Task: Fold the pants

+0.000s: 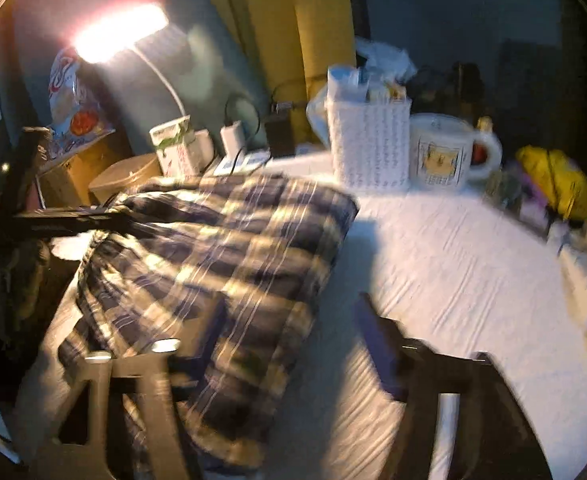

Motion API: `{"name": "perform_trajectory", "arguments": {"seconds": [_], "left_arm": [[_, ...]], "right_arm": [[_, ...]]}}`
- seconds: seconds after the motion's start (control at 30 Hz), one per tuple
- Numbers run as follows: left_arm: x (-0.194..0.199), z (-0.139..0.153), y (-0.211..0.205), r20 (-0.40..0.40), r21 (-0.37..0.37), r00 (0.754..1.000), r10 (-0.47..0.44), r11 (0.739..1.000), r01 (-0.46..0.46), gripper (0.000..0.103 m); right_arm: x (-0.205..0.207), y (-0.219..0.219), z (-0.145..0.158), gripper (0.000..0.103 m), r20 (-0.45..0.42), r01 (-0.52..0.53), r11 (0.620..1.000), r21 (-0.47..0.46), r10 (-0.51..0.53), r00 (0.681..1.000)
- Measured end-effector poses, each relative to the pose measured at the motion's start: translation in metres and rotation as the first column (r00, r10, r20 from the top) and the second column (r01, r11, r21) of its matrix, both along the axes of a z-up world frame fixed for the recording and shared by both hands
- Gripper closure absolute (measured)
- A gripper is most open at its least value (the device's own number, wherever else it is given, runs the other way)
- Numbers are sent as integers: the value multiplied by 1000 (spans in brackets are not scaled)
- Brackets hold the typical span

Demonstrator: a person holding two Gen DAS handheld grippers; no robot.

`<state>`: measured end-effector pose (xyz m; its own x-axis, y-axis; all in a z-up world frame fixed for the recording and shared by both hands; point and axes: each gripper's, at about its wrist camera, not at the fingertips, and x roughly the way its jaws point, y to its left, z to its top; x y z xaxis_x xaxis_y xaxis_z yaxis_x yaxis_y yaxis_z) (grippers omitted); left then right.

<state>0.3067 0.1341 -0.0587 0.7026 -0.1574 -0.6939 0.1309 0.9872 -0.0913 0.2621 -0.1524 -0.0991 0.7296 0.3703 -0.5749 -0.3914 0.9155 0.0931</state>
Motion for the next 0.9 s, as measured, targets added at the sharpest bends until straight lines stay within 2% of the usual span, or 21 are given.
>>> {"name": "perform_trajectory", "arguments": {"seconds": [0.07,0.2,0.3,0.37,0.4,0.43,0.57,0.63,0.7,0.73,0.8,0.9], "left_arm": [[-1,13,-6,45,18,998,-32,999,31,47],[6,26,-18,97,4,991,-90,996,90,47],[27,9,-33,55,13,986,-156,988,156,47],[41,-10,-37,-10,25,987,-162,986,163,47],[49,-20,-37,-44,27,987,-157,987,158,47],[55,-28,-36,-67,28,987,-148,988,150,47],[76,-48,-23,-121,17,987,-104,994,107,47],[82,-55,-17,-135,-3,986,-95,995,95,45],[85,-57,-11,-149,-29,984,-101,995,98,41],[84,-55,-10,-150,-35,983,-104,994,100,41],[82,-47,-6,-151,-20,986,-76,997,74,37],[69,-27,1,-95,-35,994,-48,998,45,37]], "right_arm": [[10,3,6,57,20,-21,999,-25,22,1000],[34,16,13,59,44,-69,996,-52,71,997],[57,28,11,66,29,-96,994,-43,98,995],[72,37,7,75,12,-121,992,-36,121,993],[79,41,4,87,5,-129,991,-39,129,992],[89,45,-2,95,-12,-139,989,-50,138,990],[122,51,-25,95,-79,-132,986,-97,125,989],[137,48,-33,95,-135,-125,989,-81,113,984],[141,46,-32,95,-118,-102,990,-98,90,989],[146,44,-33,95,-126,-84,990,-111,70,990],[156,37,-36,99,-161,-65,995,-80,51,986],[154,37,-31,99,-131,-30,991,-129,13,991]]}}
